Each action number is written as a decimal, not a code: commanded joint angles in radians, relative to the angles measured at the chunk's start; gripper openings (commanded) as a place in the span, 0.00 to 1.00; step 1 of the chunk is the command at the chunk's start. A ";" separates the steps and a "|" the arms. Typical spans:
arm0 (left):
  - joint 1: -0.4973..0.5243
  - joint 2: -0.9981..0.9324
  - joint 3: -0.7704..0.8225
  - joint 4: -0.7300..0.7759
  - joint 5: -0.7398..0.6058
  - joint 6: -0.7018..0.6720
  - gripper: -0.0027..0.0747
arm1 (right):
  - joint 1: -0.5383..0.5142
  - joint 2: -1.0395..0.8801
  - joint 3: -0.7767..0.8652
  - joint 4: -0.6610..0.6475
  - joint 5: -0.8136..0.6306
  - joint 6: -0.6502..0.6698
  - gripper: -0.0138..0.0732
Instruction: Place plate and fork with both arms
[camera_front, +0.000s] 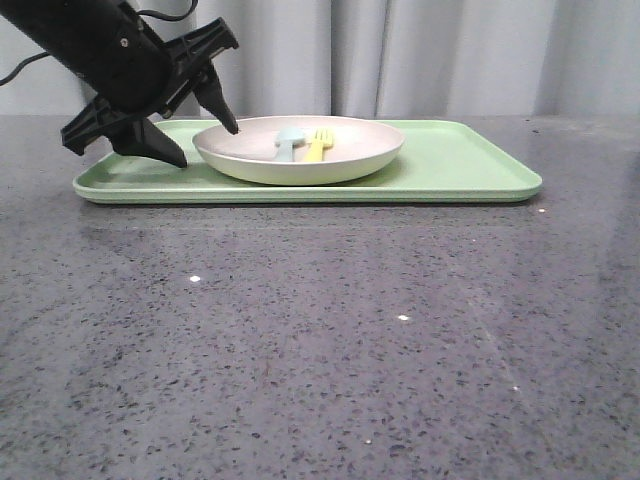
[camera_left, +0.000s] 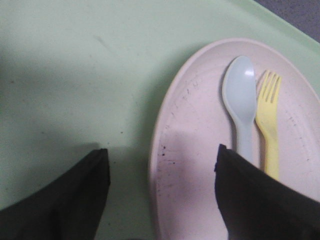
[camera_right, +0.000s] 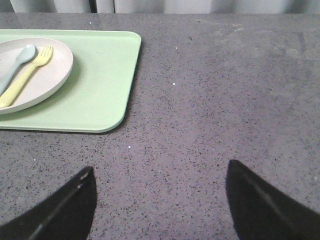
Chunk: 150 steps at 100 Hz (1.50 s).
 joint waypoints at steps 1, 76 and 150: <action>-0.012 -0.072 -0.031 -0.018 -0.037 -0.010 0.66 | -0.006 0.010 -0.036 0.000 -0.076 -0.003 0.78; 0.106 -0.522 0.083 0.467 0.150 -0.010 0.66 | -0.006 0.010 -0.036 0.000 -0.076 -0.003 0.78; 0.293 -1.225 0.680 0.528 0.152 -0.010 0.66 | -0.006 0.010 -0.036 0.000 -0.075 -0.003 0.78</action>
